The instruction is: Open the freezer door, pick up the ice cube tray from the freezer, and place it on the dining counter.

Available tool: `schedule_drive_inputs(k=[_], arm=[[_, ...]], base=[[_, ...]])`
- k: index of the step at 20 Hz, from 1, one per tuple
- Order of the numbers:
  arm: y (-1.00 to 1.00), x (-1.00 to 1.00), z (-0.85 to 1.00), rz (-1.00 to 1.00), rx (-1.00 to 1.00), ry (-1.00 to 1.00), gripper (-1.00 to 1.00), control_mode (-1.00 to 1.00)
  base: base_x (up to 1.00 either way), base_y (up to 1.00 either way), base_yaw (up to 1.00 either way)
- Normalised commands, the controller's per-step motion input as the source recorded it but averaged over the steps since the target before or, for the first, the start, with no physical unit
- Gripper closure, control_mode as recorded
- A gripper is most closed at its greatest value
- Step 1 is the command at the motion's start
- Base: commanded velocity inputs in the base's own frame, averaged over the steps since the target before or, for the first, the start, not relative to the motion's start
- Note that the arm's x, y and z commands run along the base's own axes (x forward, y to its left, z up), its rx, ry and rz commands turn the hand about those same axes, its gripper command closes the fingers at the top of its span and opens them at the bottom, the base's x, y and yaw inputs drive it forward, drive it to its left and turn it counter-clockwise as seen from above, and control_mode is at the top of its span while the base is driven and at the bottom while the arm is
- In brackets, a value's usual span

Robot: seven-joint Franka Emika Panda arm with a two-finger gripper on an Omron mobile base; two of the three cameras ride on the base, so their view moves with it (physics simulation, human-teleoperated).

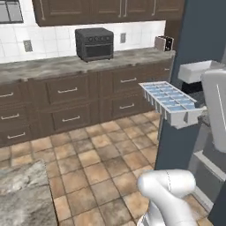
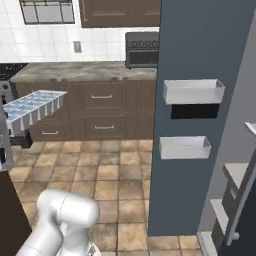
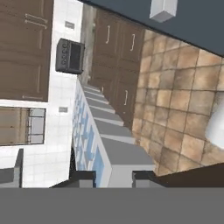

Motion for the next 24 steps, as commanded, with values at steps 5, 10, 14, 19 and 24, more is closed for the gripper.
schedule_drive_inputs(k=[5,10,14,19,24], arm=[[0.0,0.0,0.0,0.0,0.0,0.0,1.0,1.0],[0.0,0.0,0.0,0.0,0.0,0.0,1.0,1.0],[0.0,0.0,0.0,0.0,0.0,0.0,1.0,1.0],[0.0,0.0,0.0,0.0,0.0,0.0,1.0,1.0],[0.0,0.0,0.0,0.0,0.0,0.0,1.0,1.0]], base=[[0.0,0.0,1.0],[0.0,0.0,1.0],[0.0,0.0,1.0],[-0.02,0.0,1.0],[-0.31,0.23,0.92]])
